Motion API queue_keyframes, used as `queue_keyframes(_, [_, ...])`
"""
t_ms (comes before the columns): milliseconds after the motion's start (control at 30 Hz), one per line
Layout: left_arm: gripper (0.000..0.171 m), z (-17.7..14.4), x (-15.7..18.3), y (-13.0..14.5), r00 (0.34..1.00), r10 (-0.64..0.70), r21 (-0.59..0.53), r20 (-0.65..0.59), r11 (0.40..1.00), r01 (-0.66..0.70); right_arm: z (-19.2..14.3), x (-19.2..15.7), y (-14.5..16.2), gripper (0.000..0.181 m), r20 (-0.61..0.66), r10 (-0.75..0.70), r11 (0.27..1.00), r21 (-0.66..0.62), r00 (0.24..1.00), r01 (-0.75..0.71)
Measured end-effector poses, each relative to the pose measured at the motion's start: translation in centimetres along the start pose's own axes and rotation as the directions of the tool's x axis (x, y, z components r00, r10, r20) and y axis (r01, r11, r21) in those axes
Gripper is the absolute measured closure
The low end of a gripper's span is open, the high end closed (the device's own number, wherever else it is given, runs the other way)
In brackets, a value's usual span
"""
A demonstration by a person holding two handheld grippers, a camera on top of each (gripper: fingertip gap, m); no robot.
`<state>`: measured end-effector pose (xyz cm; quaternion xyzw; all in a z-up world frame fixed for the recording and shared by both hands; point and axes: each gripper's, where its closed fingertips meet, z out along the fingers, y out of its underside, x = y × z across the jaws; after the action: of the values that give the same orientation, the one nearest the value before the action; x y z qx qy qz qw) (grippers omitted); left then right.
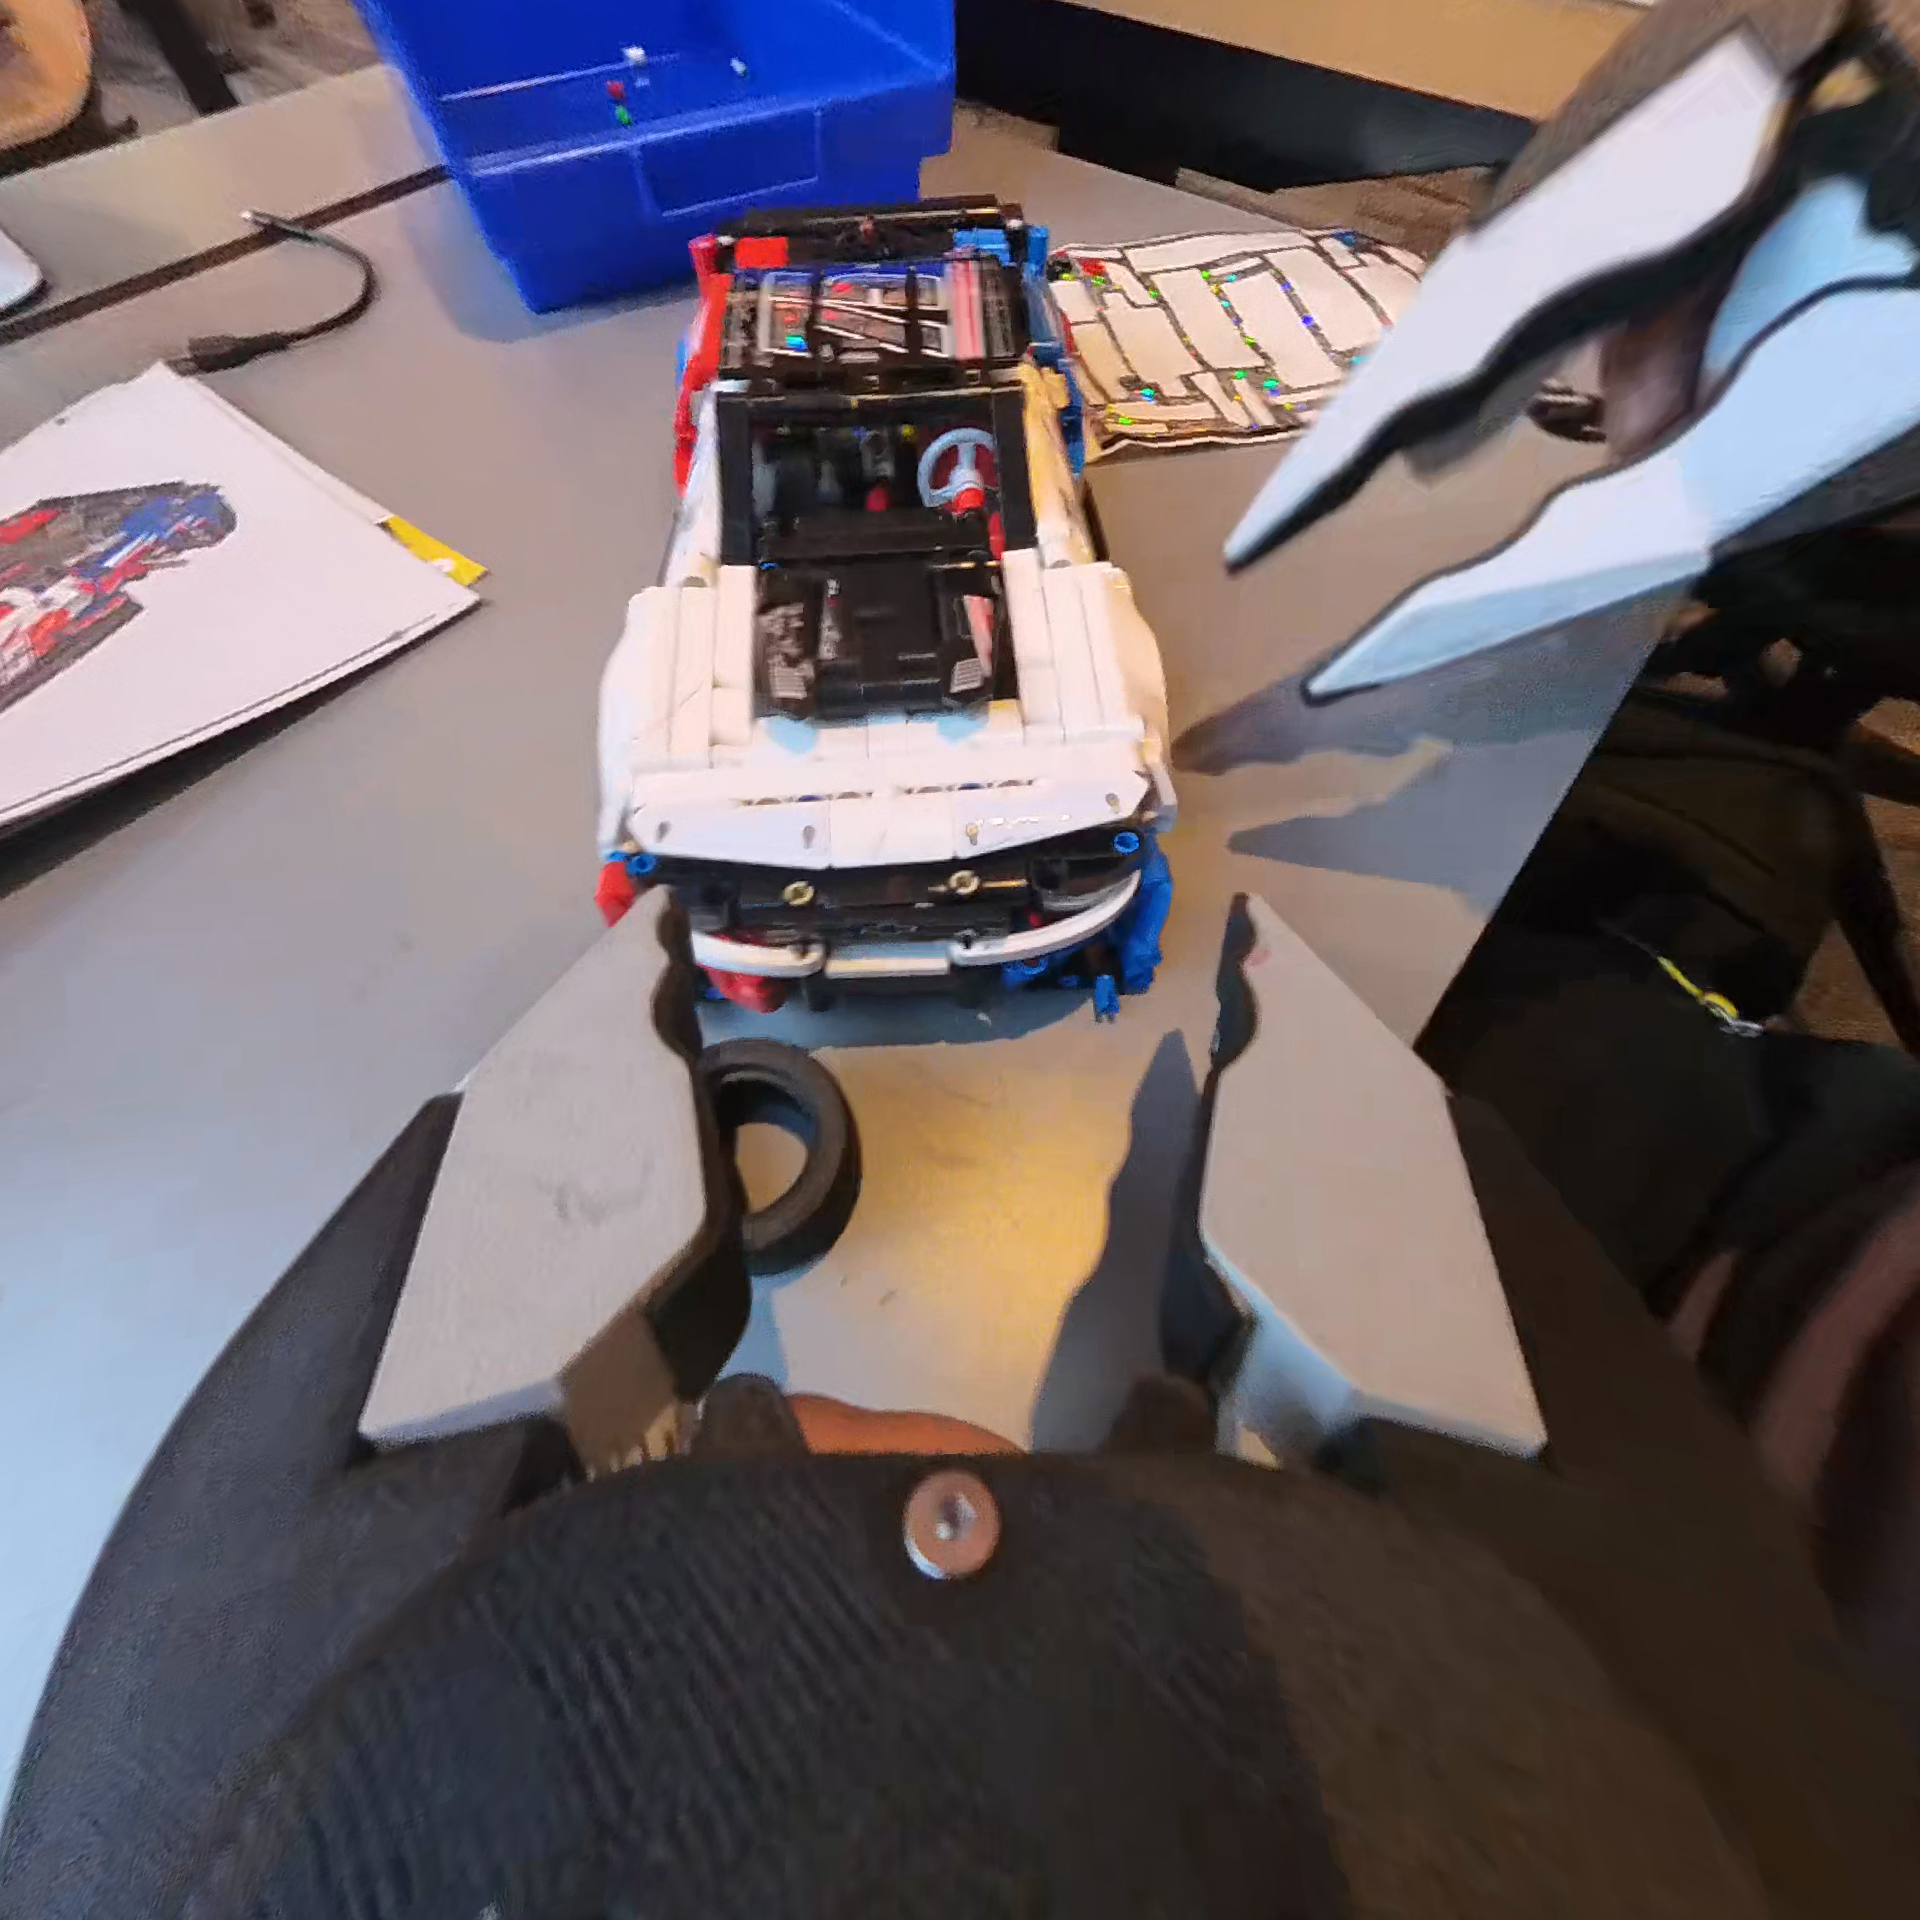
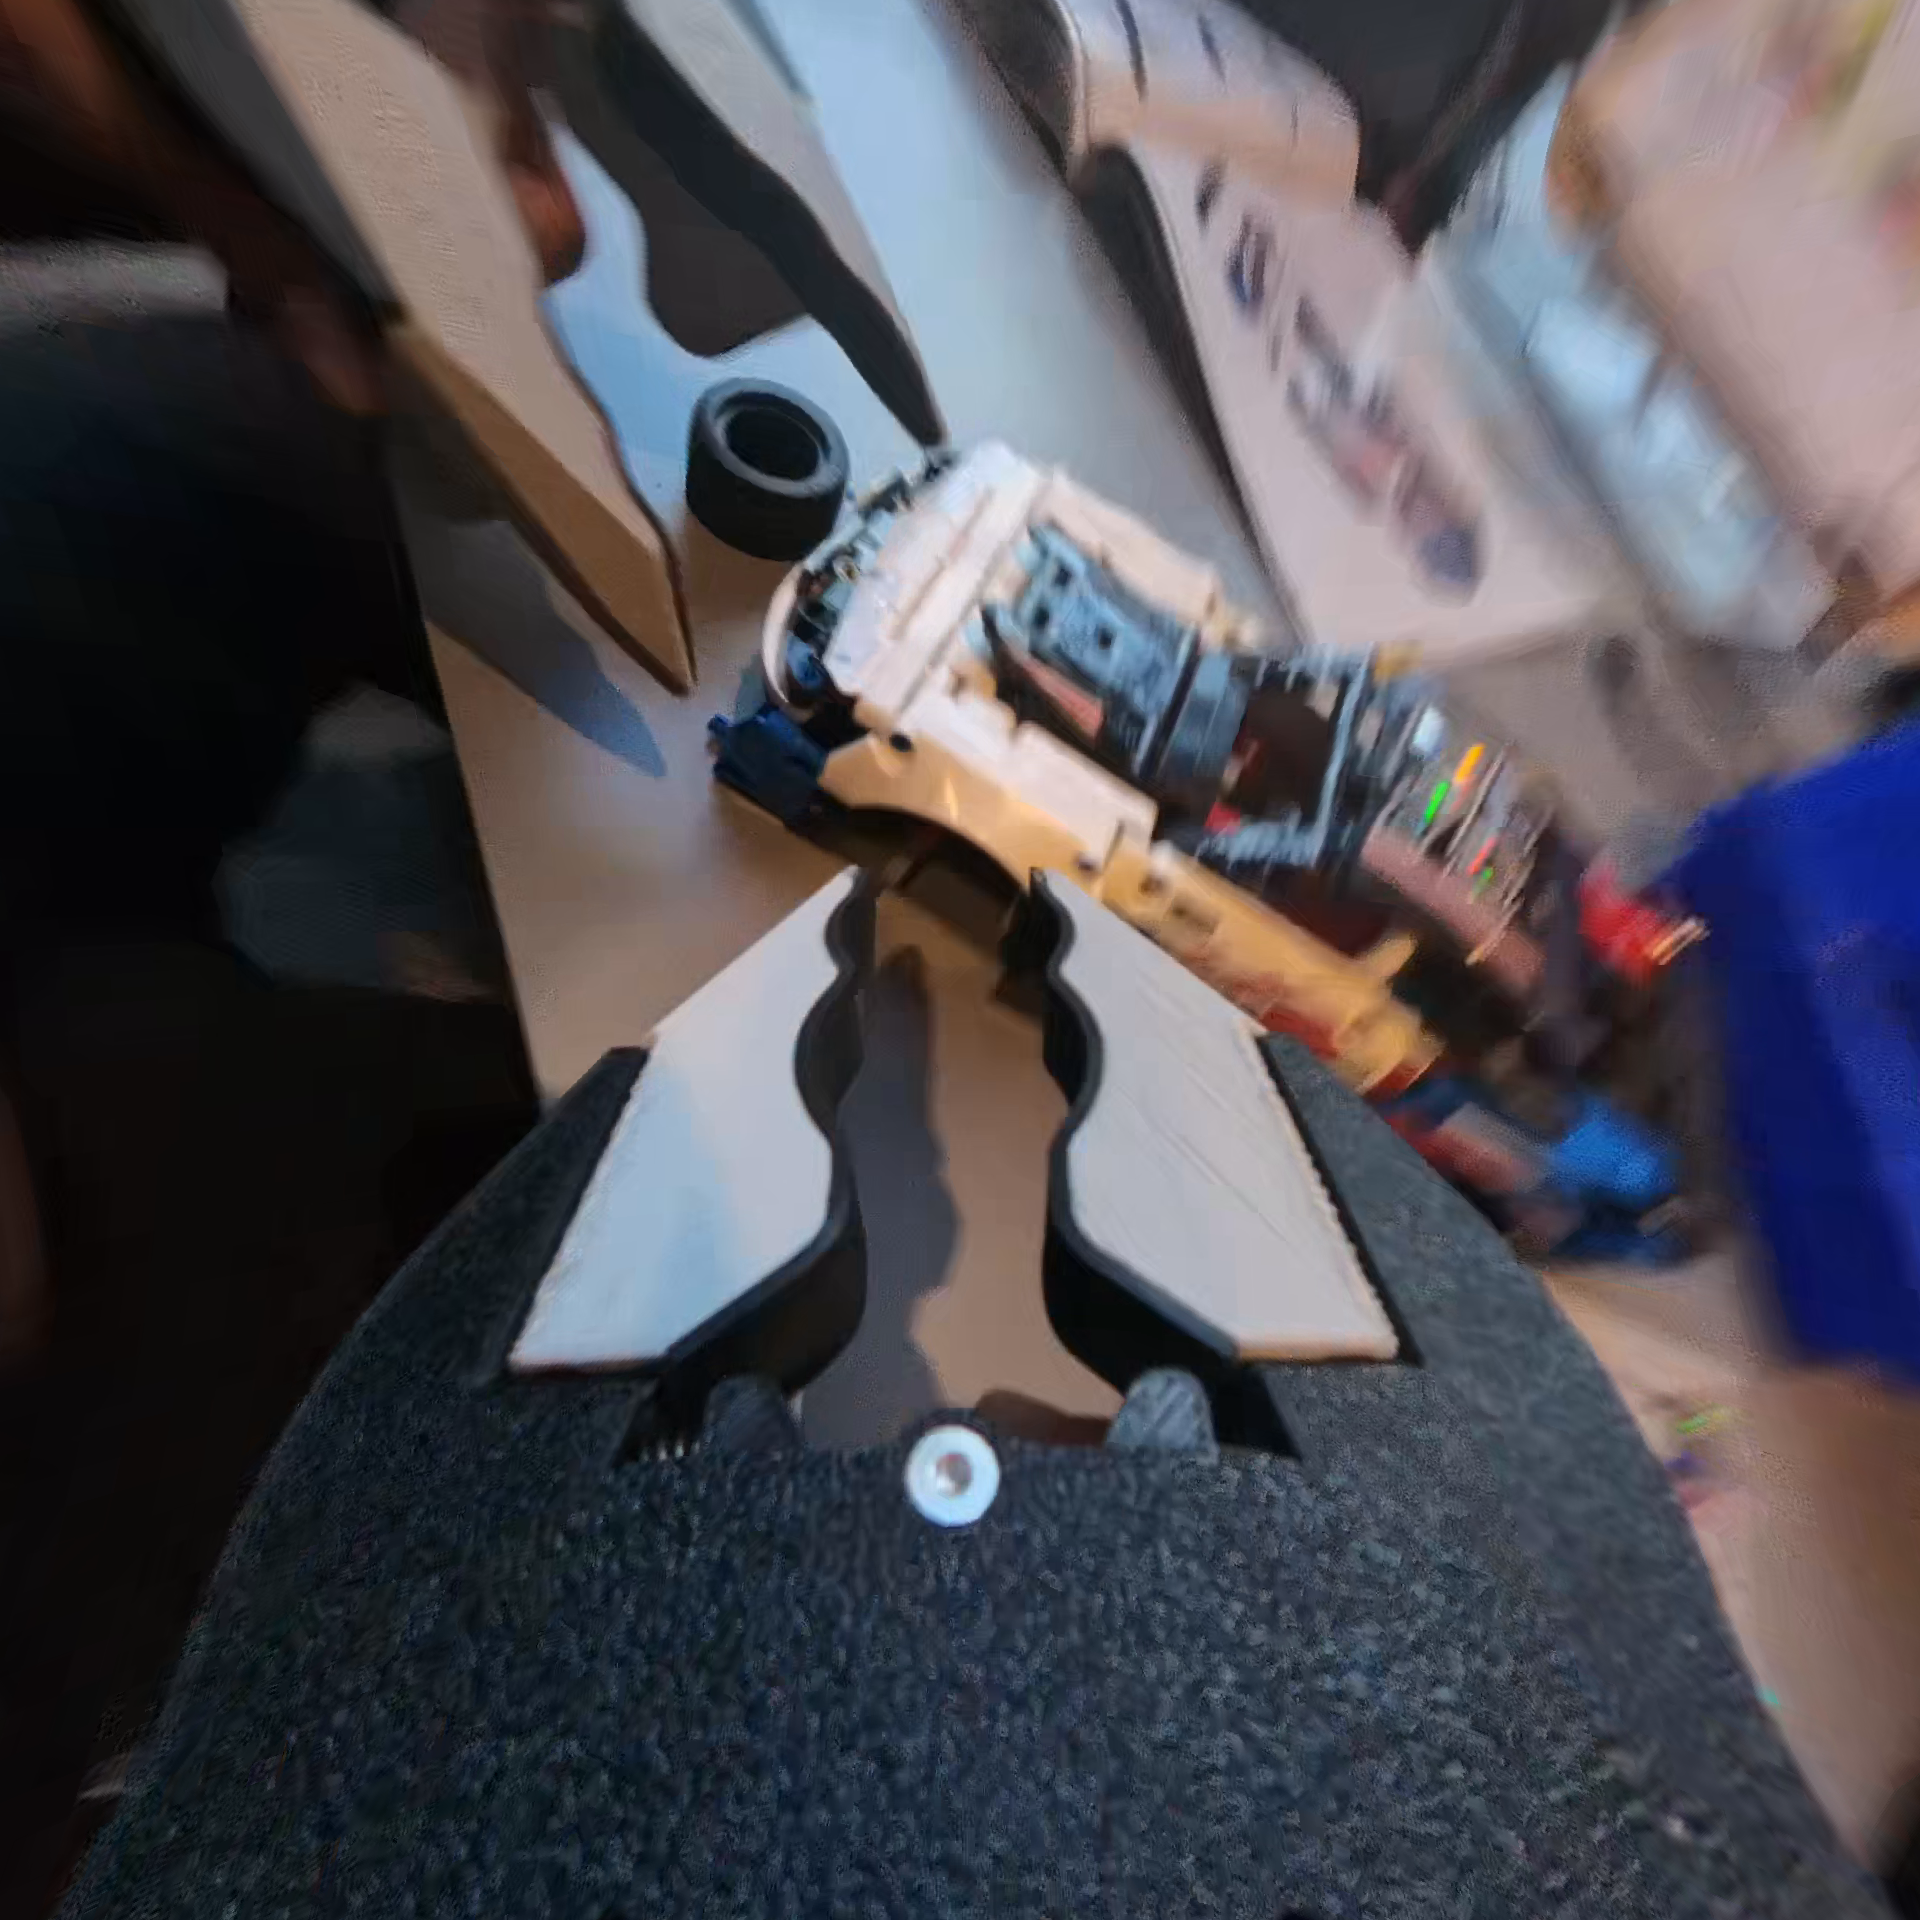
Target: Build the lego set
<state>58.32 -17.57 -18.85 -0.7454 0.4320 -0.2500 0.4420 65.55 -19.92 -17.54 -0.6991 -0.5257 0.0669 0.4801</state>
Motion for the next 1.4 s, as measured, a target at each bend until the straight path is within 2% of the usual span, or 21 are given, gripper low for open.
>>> queue_keyframes(33, [0.072, 0.5, 0.4, 0.2, 1.000, 0.009, -0.018, -0.015, 1.000, -0.010, 0.2, -0.5, -0.6, 0.153, -0.006, -0.157, 0.987, 0.012, 0.988, 0.157])
queue_keyframes(100, [0.070, 1.3, 0.2, 0.1, 0.999, 0.046, -0.042, 0.023, 0.998, -0.045, 1.4, -1.1, -0.5, 0.155, -0.030, -0.414, 0.910, -0.027, 0.910, 0.414])
queue_keyframes(200, [0.067, 1.5, -0.2, 0.4, 0.994, 0.096, -0.109, 0.058, 0.990, -0.089, 2.7, -1.1, -0.3, 0.156, -0.093, -0.654, 0.757, -0.071, 0.751, 0.650])
queue_keyframes(267, [0.066, 1.1, -1.1, 0.3, 0.983, 0.146, -0.120, 0.106, 0.984, -0.134, 2.9, -0.7, -0.7, 0.157, -0.166, -0.730, 0.679, -0.074, 0.663, 0.730])
queue_keyframes(333, [0.066, 0.2, -1.6, -0.5, 0.979, 0.164, -0.069, 0.120, 0.985, -0.157, 2.9, -1.0, -1.0, 0.160, -0.202, -0.765, 0.632, -0.053, 0.612, 0.773])
queue_keyframes(400, [0.063, 0.2, -1.9, -0.4, 0.987, 0.141, -0.073, 0.079, 0.988, -0.135, 3.3, -1.2, -0.8, 0.166, -0.206, -0.790, 0.598, -0.051, 0.577, 0.800])
queue_keyframes(500, [0.058, 1.6, -2.3, 0.9, 0.993, 0.120, -0.140, 0.004, 0.983, -0.119, 3.7, -1.0, -0.8, 0.171, -0.224, -0.810, 0.567, -0.060, 0.542, 0.822])
queue_keyframes(600, [0.037, 2.8, -2.1, 1.8, 0.990, 0.131, -0.186, -0.053, 0.973, -0.139, 3.8, -1.0, -0.8, 0.172, -0.237, -0.817, 0.554, -0.068, 0.526, 0.830])
queue_keyframes(700, [0.040, 3.6, -2.9, 2.4, 0.985, 0.172, -0.240, -0.022, 0.956, -0.172, 4.0, -1.0, -0.9, 0.173, -0.246, -0.813, 0.557, -0.065, 0.528, 0.828])
queue_keyframes(933, [0.041, 3.8, -2.9, 2.4, 0.988, 0.155, -0.243, -0.007, 0.958, -0.152, 4.3, -1.2, -0.7, 0.176, -0.249, -0.821, 0.541, -0.055, 0.513, 0.839])
queue_keyframes(1000, [0.040, 3.9, -2.9, 2.3, 0.989, 0.148, -0.243, 0.009, 0.960, -0.141, 4.4, -1.2, -0.7, 0.177, -0.249, -0.802, 0.570, -0.051, 0.543, 0.820])
queue_keyframes(1167, [0.039, 4.0, -2.9, 2.3, 0.989, 0.145, -0.244, 0.022, 0.960, -0.135, 4.0, -1.0, -0.8, 0.177, -0.268, -0.674, 0.713, 0.008, 0.689, 0.701])
queue_keyframes(1267, [0.040, 4.1, -2.8, 2.2, 0.990, 0.140, -0.240, 0.024, 0.962, -0.130, 4.3, -1.8, -0.9, 0.181, -0.237, -0.636, 0.749, 0.042, 0.734, 0.662])
queue_keyframes(1400, [0.039, 4.2, -2.9, 2.2, 0.990, 0.139, -0.242, 0.027, 0.962, -0.128, 4.1, -2.1, -0.9, 0.181, -0.220, -0.621, 0.766, 0.033, 0.753, 0.642])
